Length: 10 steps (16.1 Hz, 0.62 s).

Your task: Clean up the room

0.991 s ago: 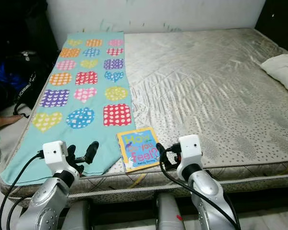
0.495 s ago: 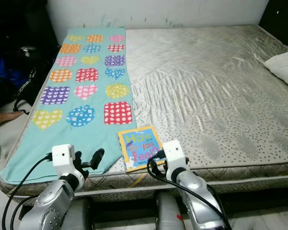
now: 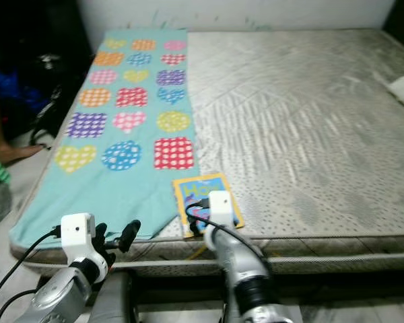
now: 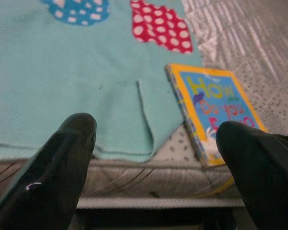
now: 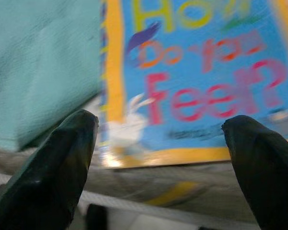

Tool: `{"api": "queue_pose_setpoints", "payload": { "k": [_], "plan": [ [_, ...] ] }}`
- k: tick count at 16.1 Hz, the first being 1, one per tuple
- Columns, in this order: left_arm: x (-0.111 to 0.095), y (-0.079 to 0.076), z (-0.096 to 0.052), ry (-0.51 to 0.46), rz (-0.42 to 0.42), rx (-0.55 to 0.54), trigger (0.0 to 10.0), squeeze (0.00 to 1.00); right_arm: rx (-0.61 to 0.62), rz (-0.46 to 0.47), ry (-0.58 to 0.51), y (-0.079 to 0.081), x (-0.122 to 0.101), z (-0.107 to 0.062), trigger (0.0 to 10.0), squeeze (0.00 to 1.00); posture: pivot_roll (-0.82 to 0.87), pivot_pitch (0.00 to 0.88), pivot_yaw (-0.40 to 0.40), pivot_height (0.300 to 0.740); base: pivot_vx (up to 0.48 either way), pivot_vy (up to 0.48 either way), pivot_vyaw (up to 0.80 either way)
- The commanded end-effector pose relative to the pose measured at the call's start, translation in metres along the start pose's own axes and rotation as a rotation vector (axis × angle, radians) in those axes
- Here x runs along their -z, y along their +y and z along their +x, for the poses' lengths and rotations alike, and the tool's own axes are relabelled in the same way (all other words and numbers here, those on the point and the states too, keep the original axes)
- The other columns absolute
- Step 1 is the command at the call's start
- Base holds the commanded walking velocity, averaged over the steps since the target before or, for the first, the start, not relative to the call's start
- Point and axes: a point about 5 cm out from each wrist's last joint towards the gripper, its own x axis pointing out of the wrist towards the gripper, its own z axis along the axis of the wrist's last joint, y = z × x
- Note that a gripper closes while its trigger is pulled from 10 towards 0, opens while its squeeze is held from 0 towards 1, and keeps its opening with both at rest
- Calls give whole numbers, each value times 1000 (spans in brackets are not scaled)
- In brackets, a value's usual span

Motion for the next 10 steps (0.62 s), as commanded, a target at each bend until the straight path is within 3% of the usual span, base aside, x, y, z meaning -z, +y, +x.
{"api": "queue_pose_setpoints", "payload": {
  "k": [1, 4, 7, 10],
  "plan": [
    [-2, 0, -3, 7, 5, -5, 10000, 0, 27, 29, 8, 0, 3, 2, 10000, 0, 95, 111, 19, 590, 0, 0, 0],
    [-3, -2, -7, 22, 2, -6, 10000, 0, 140, 123, 51, -2, 16, 5, 10000, 0, 96, 115, 24, 590, 0, 0, 0],
    [-1, -6, -7, 44, -9, 6, 10000, 0, 163, 126, 68, -6, 19, 8, 10000, 0, 89, 116, 26, 590, 0, 0, 0],
    [1, -10, -9, 67, -15, 28, 10000, 0, 138, 206, 77, -1, 19, 11, 10000, 0, 93, 116, 28, 590, 0, 0, 0]
  ]
}}
